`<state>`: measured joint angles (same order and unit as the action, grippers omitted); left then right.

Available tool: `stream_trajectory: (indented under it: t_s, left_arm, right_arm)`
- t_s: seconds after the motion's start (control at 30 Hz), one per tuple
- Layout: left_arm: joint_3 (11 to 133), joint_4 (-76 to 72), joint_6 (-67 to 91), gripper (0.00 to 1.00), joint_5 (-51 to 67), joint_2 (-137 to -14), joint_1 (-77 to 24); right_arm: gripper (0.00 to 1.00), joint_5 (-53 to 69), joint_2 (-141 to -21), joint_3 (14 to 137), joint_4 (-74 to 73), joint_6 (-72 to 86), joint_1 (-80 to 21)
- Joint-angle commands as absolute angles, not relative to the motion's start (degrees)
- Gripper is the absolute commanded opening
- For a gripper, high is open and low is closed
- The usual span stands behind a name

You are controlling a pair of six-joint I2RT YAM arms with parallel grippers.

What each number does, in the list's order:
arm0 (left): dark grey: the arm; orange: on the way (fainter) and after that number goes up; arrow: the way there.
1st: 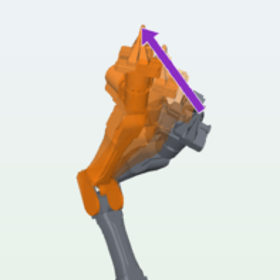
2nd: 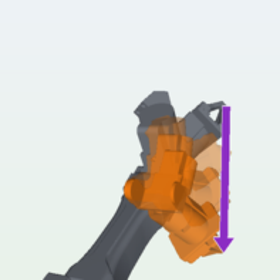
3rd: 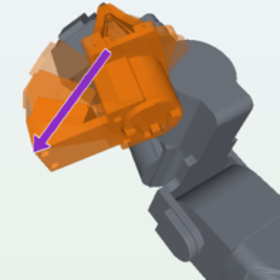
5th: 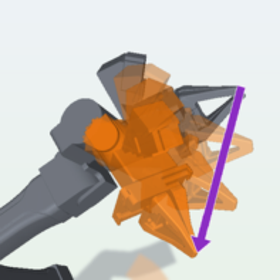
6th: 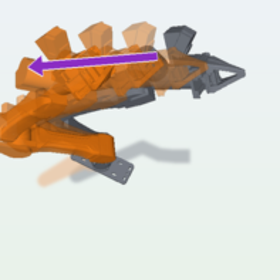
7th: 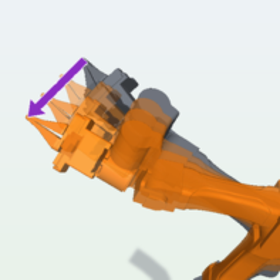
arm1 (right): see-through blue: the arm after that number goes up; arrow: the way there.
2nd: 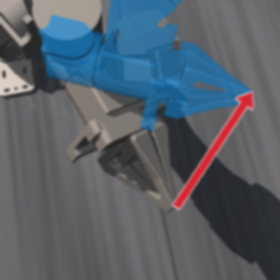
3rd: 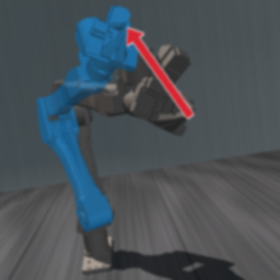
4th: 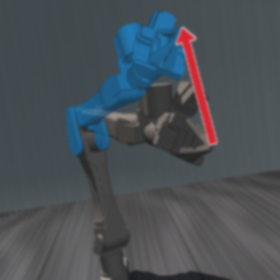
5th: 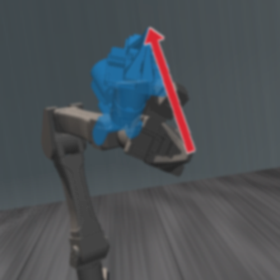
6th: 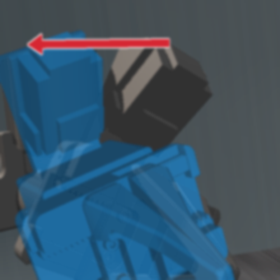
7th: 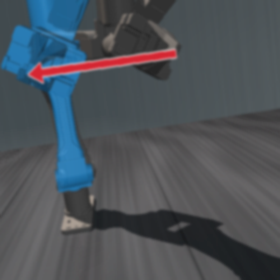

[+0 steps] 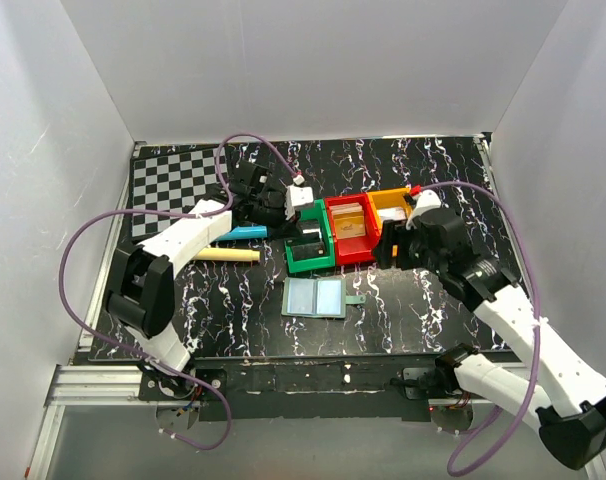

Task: Take the credit cards out of the card holder
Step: Place the credit card in the storage box.

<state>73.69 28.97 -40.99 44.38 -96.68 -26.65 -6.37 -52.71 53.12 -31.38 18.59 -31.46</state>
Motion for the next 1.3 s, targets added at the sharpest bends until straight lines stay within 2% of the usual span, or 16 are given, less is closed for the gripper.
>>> stream_trajectory:
  t_s: [0.0, 0.43, 0.83, 1.27]
  left_arm:
    - [75.94, 32.17, -44.64, 0.0, 43.69, -97.29, -28.03]
    - [81.74, 33.84, -45.61, 0.0, 42.36, -103.88, -30.15]
    - [78.93, 30.33, -45.62, 0.0, 41.66, -106.7, -30.15]
    - [74.09, 27.25, -44.39, 0.0, 46.76, -107.31, -30.15]
  right_arm:
    - [0.75, -2.64, -47.12, 49.4, -29.62, 21.35, -32.96]
    - [0.74, -0.97, -41.75, 43.51, -29.88, 22.85, -34.1]
    - [0.74, -0.44, -42.36, 43.07, -29.0, 22.94, -34.1]
    - [0.75, -0.44, -43.15, 42.19, -27.69, 23.11, -34.19]
